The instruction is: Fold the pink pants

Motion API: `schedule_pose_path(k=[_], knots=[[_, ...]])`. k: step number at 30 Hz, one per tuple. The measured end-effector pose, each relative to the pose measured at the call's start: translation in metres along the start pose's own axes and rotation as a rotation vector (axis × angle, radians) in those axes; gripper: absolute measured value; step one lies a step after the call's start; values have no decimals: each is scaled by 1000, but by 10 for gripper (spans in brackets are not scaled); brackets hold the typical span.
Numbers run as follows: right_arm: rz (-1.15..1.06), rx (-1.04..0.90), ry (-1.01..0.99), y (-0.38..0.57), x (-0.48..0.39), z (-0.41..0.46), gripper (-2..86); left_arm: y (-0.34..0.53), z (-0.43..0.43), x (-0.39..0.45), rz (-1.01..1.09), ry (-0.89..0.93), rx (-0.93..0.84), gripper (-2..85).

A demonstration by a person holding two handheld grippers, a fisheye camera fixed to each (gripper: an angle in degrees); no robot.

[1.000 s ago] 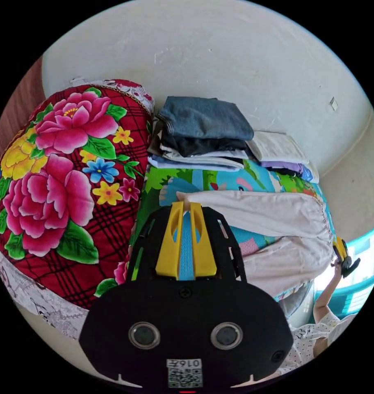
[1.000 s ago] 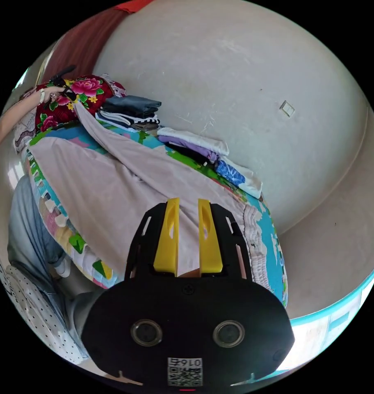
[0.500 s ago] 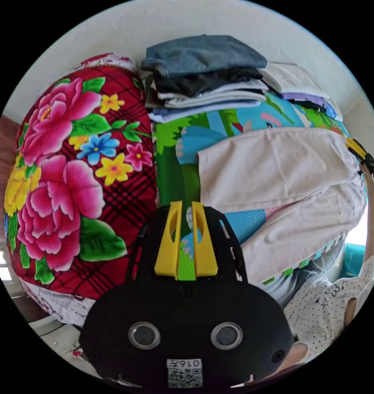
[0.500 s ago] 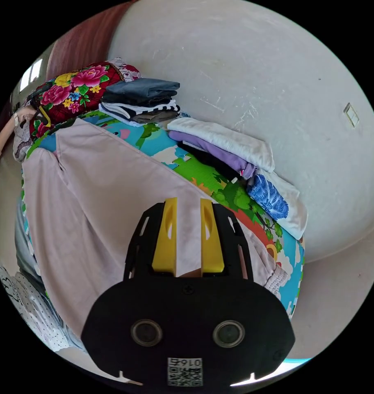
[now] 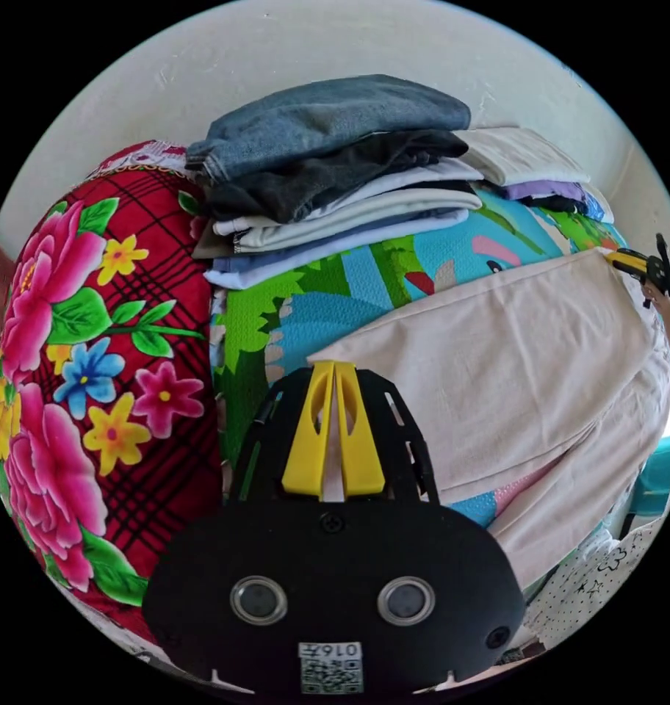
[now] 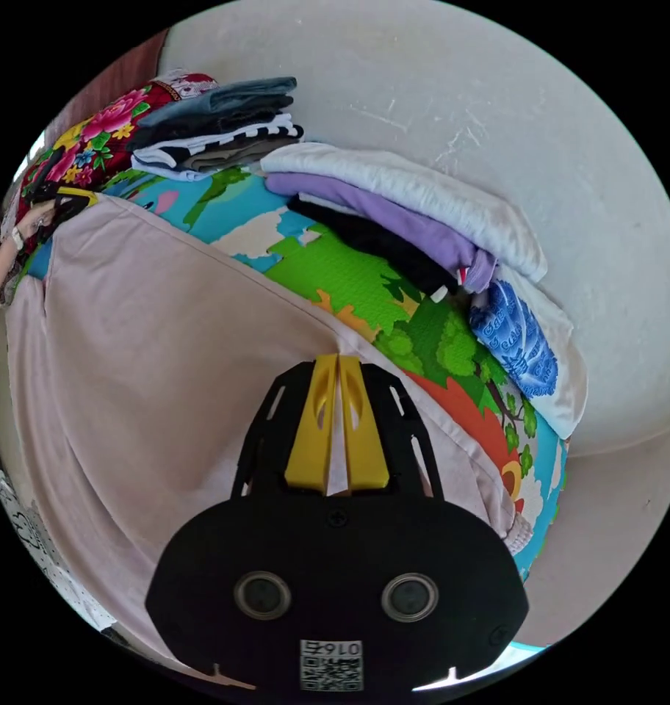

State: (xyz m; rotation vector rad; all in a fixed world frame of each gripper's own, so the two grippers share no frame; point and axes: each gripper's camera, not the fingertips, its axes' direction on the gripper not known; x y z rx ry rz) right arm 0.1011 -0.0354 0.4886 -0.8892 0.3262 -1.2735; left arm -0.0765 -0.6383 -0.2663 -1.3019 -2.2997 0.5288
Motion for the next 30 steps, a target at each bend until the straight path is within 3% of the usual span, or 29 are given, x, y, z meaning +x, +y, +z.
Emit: schedule_pose_path(k=[6, 12, 19, 23, 27, 30], knots=[[52, 23, 8, -27, 23, -11, -2, 14, -39, -30, -157, 78, 175, -6], [87, -38, -44, -37, 32, 21, 8, 13, 5, -15, -95, 343, -3, 63], [155, 64, -148, -15, 31, 40, 57, 21, -8, 19, -52, 143, 67, -6], [31, -4, -37, -16, 2, 61, 13, 24, -42, 19, -101, 105, 153, -9], [128, 75, 77, -20, -12, 65, 7, 29, -61, 17, -183, 71, 228, -6], [156, 42, 69, -20, -27, 82, 22, 35, -56, 20, -260, 97, 166, 9]])
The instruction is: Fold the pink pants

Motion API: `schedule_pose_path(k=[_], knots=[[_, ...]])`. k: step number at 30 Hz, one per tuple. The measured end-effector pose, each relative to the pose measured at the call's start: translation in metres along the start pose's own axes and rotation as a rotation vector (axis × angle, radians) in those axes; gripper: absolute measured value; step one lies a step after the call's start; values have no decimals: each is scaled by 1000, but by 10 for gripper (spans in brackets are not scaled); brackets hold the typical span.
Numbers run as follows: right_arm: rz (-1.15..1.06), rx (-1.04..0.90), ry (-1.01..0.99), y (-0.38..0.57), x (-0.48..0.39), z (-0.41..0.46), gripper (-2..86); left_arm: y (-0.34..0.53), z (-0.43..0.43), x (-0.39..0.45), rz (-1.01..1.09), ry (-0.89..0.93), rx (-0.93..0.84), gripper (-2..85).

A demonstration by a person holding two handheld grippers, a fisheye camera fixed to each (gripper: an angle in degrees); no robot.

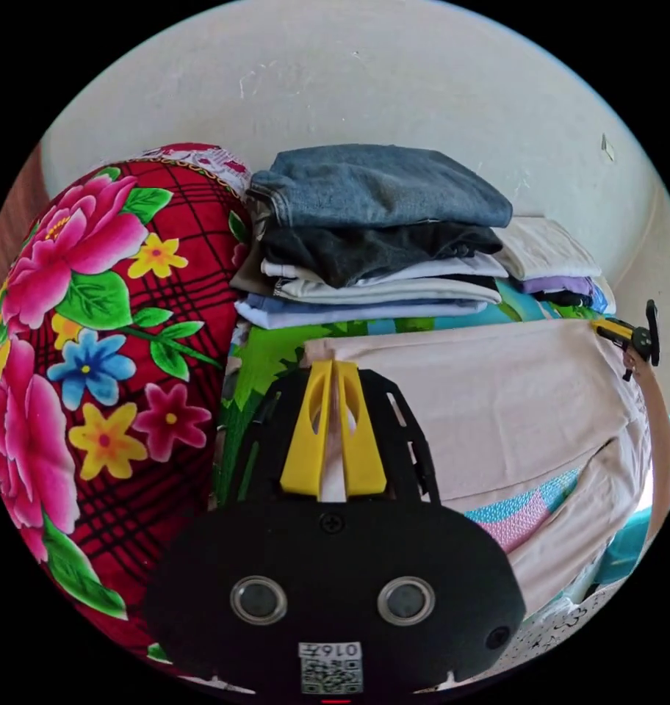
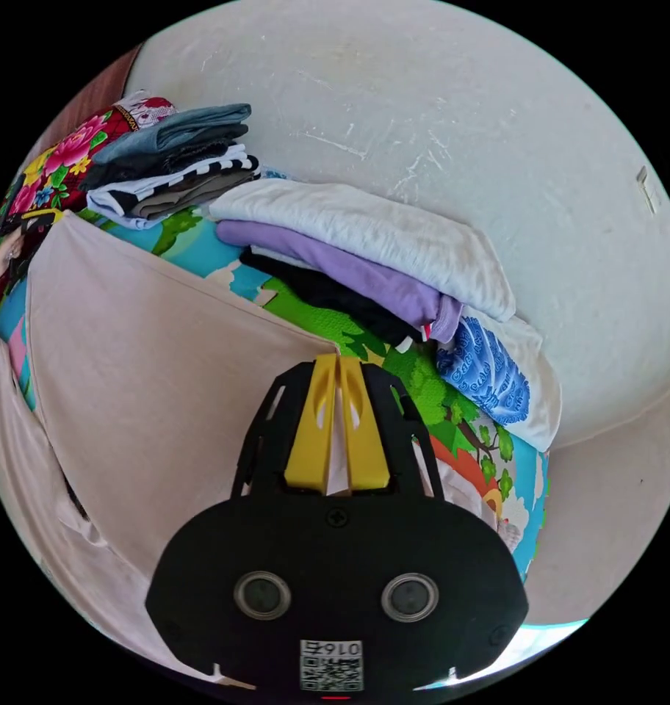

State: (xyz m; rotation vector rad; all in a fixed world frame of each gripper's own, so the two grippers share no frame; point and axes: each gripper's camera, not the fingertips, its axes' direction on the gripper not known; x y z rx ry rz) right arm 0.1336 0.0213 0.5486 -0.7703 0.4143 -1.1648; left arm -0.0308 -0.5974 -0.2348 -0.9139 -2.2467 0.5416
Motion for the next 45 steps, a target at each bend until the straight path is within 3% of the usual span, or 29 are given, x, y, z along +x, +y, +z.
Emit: schedule_pose_path(k=[3, 6, 11, 16, 20, 25, 29, 35, 40, 45], knots=[[113, 12, -3, 19, 0, 1, 118, 19, -21, -14, -122, -40, 66, 59], [177, 149, -36, 66, 12, -24, 129, 41, -58, -30, -160, -49, 106, 66], [111, 145, -74, 182, 26, -56, 120, 108, -83, 56, 259, 286, -99, 68], [212, -61, -8, 347, 67, -57, 125, 200, -110, 205, 591, 486, -190, 100], [315, -180, -83, 442, 85, -50, 148, 251, -170, 310, 797, 406, -11, 136], [374, -125, -96, 546, 65, -54, 159, 280, -234, 348, 780, 372, 160, 124], [366, -69, -67, 589, 37, -55, 149, 301, -271, 315, 660, 167, 282, 117], [333, -4, -29, 634, -14, -40, 143, 325, -277, 175, 333, -18, 145, 112], [362, 13, -35, 660, -35, -15, 144, 340, -249, 67, 142, 91, -43, 124], [401, 17, -35, 679, -53, 0, 144, 344, -219, 13, 24, 226, -55, 115]])
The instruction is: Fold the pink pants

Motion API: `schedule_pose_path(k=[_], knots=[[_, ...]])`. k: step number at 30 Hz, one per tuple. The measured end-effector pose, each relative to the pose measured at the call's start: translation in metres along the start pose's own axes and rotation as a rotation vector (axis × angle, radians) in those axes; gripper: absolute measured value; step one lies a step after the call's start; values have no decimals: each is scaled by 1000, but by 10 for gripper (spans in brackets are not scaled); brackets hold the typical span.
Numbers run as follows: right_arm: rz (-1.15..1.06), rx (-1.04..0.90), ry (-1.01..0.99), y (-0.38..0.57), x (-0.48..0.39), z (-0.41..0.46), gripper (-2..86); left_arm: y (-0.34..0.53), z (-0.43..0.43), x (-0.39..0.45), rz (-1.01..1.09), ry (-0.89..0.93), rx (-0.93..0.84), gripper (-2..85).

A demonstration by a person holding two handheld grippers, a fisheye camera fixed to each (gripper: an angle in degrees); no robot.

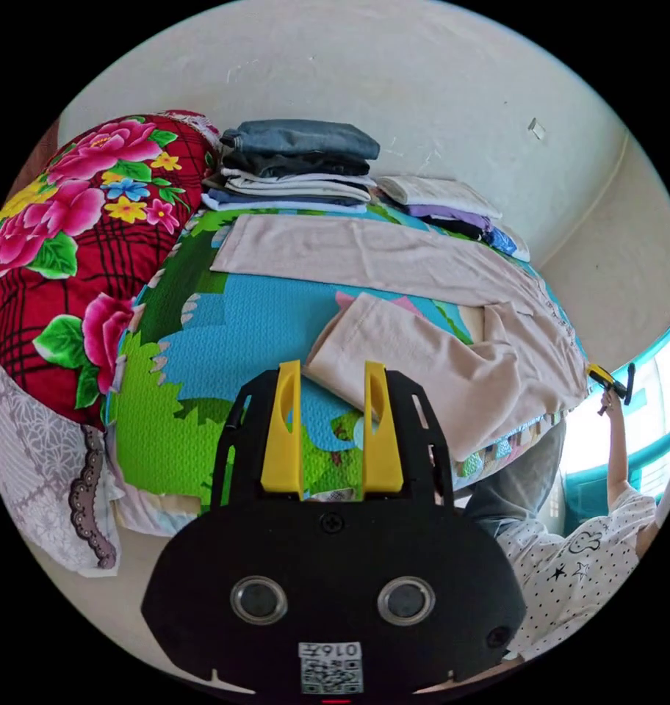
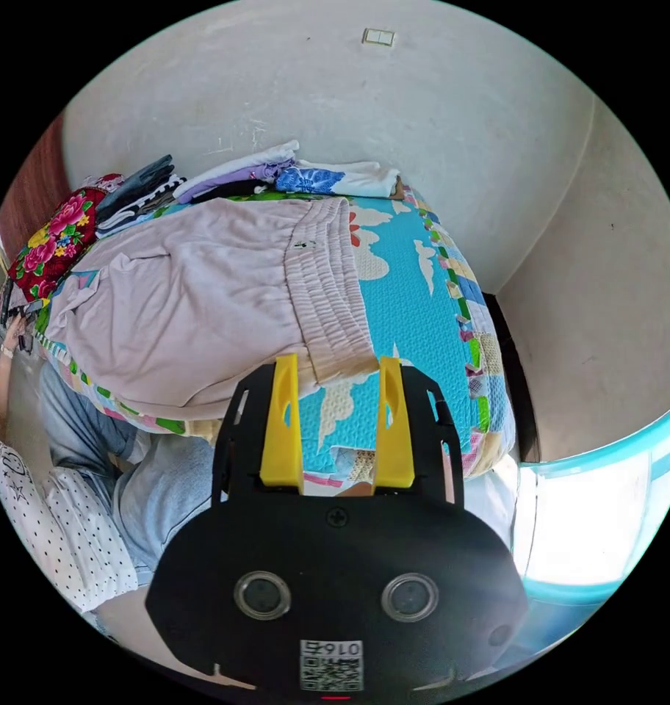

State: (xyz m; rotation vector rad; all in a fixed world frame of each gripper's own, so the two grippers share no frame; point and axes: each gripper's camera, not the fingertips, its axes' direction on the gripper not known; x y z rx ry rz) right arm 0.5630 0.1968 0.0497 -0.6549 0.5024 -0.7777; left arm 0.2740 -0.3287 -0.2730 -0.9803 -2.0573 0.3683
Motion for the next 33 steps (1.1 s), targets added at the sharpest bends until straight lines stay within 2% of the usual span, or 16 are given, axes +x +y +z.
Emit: schedule_pose_path(k=[2, 5, 8, 11, 16, 20, 23, 29, 33], knots=[[-7, 25, 37, 10, -11, 0, 144, 3, 18, -11, -17, 32, -52, 98], [-38, 64, 82, 25, -30, -4, 142, 17, 12, -13, -19, -31, 11, 24], [-40, 42, 112, 36, -37, 3, 141, 35, -5, -16, 9, -74, 77, -2], [16, 12, 121, 46, -28, 17, 139, 56, -35, -37, -3, -57, 133, -7], [112, -51, 12, 61, -9, 48, 137, 103, -83, -96, -124, -68, 182, -8], [140, -67, -102, 70, -4, 60, 133, 148, -79, -142, -234, -9, 50, -9], [99, -66, -136, 77, -13, 66, 103, 174, -66, -155, -236, 27, 17, -8], [2, -61, -20, 82, -43, 60, 41, 186, -74, -159, -214, 31, 90, -8], [-1, 36, 12, 101, -50, 25, 25, 188, -82, -159, -203, 28, 116, -8]])
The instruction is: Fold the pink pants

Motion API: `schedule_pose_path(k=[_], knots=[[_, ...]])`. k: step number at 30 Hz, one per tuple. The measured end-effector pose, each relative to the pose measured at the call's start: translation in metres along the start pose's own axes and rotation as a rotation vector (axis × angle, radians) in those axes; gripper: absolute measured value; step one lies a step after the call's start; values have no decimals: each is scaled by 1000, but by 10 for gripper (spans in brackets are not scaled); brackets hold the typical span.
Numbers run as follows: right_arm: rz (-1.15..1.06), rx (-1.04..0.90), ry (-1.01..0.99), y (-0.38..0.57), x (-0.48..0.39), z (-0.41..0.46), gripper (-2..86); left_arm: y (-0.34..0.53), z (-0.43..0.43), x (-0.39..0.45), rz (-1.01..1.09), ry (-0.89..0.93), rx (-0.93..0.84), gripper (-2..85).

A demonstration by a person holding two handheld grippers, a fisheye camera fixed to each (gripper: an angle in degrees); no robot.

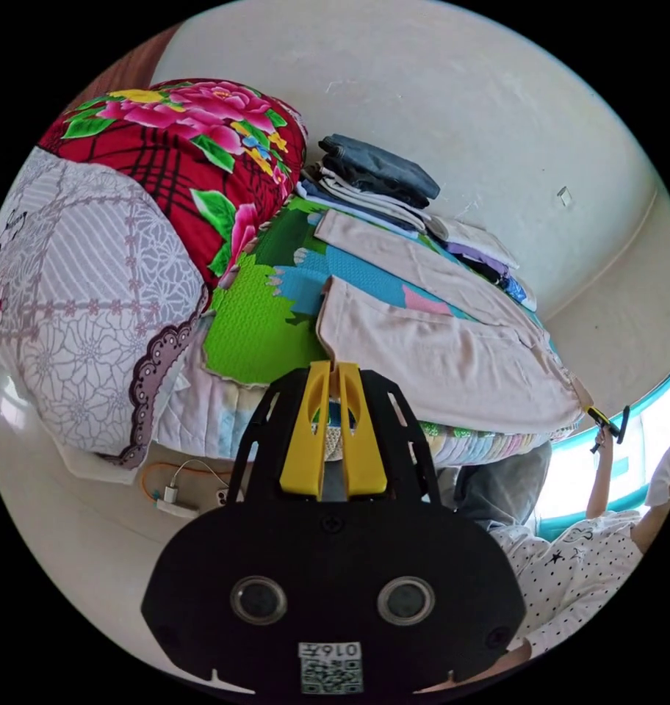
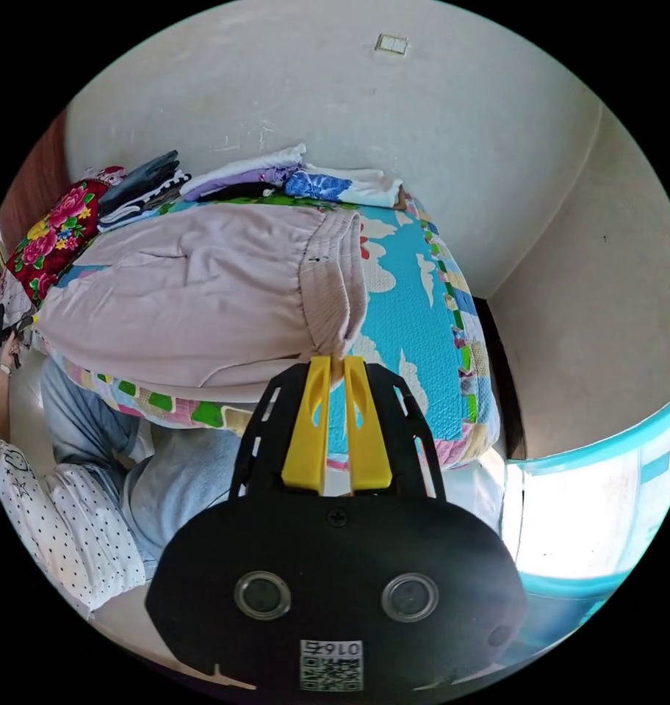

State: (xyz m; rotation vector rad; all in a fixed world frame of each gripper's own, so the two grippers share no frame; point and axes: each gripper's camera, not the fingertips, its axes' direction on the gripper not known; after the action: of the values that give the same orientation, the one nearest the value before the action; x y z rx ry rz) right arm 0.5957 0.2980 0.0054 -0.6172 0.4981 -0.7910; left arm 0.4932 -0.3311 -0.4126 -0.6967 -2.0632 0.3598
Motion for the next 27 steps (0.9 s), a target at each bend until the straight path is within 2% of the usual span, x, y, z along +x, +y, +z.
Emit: schedule_pose_path(k=[2, 4, 5, 9, 11, 13, 14, 20, 25, 27], knots=[[-5, -26, -13, 12, 1, 2, 23, 1, 5, -6, -4, -6, -42, -8], [-19, -172, 10, 26, 2, 32, 22, 0, 6, -12, -13, 14, -56, -8], [-10, -179, 14, 29, 3, 36, 23, 0, 2, -15, -22, 49, -33, -8], [-18, 77, -43, 44, 7, 11, 27, -2, -16, -23, -59, 146, 64, -8], [3, 22, -69, 43, 14, 21, 32, -8, -8, -23, -52, 113, -3, -8], [19, -123, -66, 39, 15, 50, 44, -12, 1, -20, -44, 90, -46, -8], [15, -123, -56, 40, 14, 53, 47, -14, 5, -17, -38, 71, -57, -8], [6, -41, 34, 53, 9, 47, 95, -29, 4, -8, -12, 67, -52, -7], [52, 133, -111, 72, 31, 29, 124, -44, 2, -3, -39, 109, -42, -7], [74, 144, -156, 73, 39, 34, 126, -50, 0, 1, -40, 115, -34, -6]])
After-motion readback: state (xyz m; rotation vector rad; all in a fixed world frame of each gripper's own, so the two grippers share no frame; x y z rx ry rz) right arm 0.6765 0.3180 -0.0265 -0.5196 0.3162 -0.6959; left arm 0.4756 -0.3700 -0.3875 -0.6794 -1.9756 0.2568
